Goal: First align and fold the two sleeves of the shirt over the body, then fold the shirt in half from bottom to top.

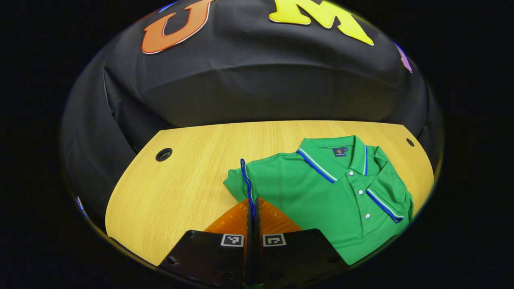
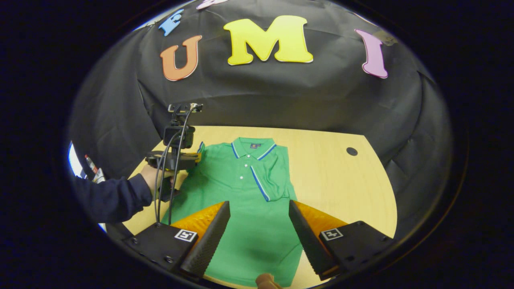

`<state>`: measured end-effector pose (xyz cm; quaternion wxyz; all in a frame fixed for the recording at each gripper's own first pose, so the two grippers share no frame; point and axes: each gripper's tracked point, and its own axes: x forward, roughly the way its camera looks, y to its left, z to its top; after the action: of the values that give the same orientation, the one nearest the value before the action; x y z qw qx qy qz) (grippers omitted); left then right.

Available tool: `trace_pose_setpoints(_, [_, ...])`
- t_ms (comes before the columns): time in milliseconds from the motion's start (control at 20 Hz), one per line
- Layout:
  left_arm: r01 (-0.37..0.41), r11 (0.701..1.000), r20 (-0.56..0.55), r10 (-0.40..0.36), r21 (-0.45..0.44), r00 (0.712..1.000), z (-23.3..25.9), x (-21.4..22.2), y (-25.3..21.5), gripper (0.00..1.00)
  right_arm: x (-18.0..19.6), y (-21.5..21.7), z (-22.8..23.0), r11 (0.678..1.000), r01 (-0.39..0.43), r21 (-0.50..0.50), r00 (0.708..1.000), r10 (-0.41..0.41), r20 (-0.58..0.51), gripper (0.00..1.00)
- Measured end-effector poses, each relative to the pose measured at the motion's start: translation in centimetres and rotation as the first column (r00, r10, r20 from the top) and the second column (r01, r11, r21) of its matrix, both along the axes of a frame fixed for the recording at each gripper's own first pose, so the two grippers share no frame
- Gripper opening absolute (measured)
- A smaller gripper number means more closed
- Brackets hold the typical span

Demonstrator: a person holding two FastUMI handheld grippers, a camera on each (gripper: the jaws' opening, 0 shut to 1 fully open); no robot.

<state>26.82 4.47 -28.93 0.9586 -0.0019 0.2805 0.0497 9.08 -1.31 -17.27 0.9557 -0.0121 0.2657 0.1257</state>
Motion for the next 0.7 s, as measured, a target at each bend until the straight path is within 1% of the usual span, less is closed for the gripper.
trace_pose_setpoints(100, [0.013, 1.000, 0.001, -0.013, 0.003, 1.000, 0.0, 0.3, -1.3, 0.03, 0.1, -0.6, -0.3, 1.000, -0.005, -0.001, 1.000, 0.005, -0.006, 0.93])
trace_pose_setpoints(150, [0.019, 1.000, -0.003, -0.019, 0.004, 1.000, -0.1, 0.4, -2.0, 0.03, 0.2, -1.0, -0.4, 1.000, -0.006, -0.004, 1.000, 0.006, -0.009, 0.96])
trace_pose_setpoints(200, [0.028, 1.000, -0.012, -0.028, -0.001, 1.000, -0.4, 0.5, -2.8, 0.03, 0.3, -1.3, -0.6, 1.000, -0.010, -0.005, 1.000, 0.010, -0.012, 0.93])
trace_pose_setpoints(400, [0.031, 0.999, -0.049, -0.030, 0.009, 0.998, -2.0, 0.9, -4.3, 0.03, 0.3, -2.5, -1.4, 1.000, -0.012, -0.004, 1.000, 0.012, -0.026, 0.93])
trace_pose_setpoints(500, [0.057, 0.998, -0.065, -0.059, -0.029, 0.996, -2.7, 0.7, -5.5, 0.05, 0.4, -2.9, -1.6, 1.000, -0.013, -0.003, 0.999, 0.013, -0.030, 0.93])
trace_pose_setpoints(550, [0.063, 0.997, -0.062, -0.066, -0.050, 0.996, -2.7, 0.8, -6.0, 0.08, 0.5, -3.1, -1.8, 1.000, -0.014, -0.002, 0.999, 0.014, -0.030, 0.93])
trace_pose_setpoints(600, [0.064, 0.996, -0.050, -0.068, -0.068, 0.996, -2.4, 0.9, -6.3, 0.09, 0.6, -3.2, -1.9, 1.000, -0.018, -0.003, 0.999, 0.018, -0.032, 0.93])
trace_pose_setpoints(700, [0.085, 0.990, -0.039, -0.090, -0.112, 0.995, -2.3, 1.0, -7.5, 0.16, 0.7, -3.6, -2.1, 1.000, -0.026, -0.007, 0.999, 0.026, -0.029, 0.93])
